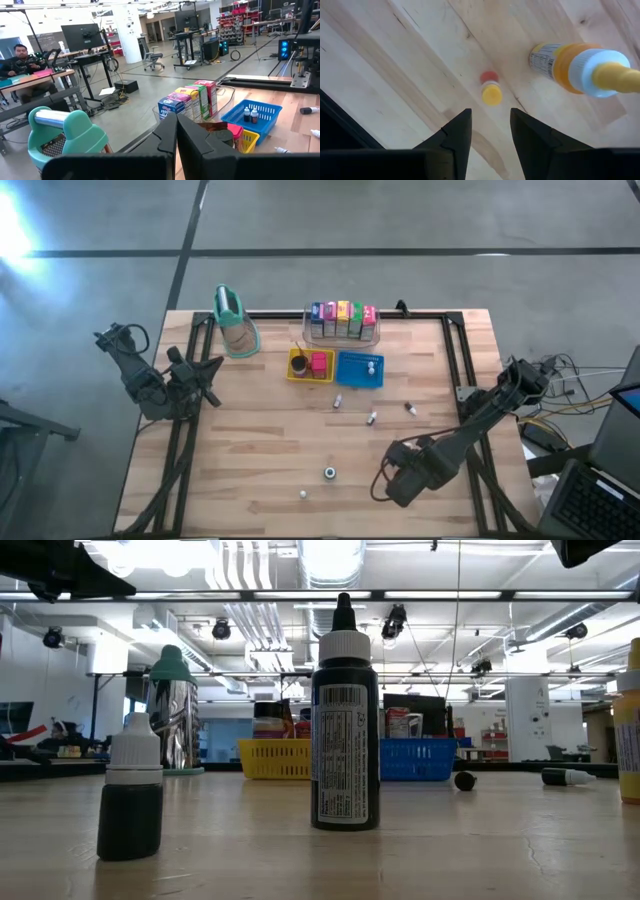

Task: Pick & Place Kitchen Items
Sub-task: Put the red food coloring bottle into the blue bin

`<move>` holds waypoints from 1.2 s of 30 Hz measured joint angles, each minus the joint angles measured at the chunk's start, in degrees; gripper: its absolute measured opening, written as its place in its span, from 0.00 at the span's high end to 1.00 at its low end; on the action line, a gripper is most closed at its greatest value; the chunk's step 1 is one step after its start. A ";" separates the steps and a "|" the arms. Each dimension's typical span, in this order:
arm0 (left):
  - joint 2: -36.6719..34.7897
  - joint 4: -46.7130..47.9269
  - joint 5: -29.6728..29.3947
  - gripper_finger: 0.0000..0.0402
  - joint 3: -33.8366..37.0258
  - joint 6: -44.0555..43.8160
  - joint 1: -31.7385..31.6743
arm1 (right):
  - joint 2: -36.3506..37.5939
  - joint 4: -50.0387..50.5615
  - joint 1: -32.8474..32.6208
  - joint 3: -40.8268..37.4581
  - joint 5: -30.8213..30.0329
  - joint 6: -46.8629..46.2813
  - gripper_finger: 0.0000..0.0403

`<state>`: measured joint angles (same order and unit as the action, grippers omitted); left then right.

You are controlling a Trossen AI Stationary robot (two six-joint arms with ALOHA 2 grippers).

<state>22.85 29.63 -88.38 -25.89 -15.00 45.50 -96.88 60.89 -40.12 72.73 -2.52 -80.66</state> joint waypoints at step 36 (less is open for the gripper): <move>0.00 -0.02 0.02 0.97 0.00 0.00 0.00 | -1.81 -7.72 0.79 -5.64 -0.37 -0.55 0.67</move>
<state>22.85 29.61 -88.36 -25.89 -15.00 45.50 -98.70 53.17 -39.33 67.09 -2.90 -81.20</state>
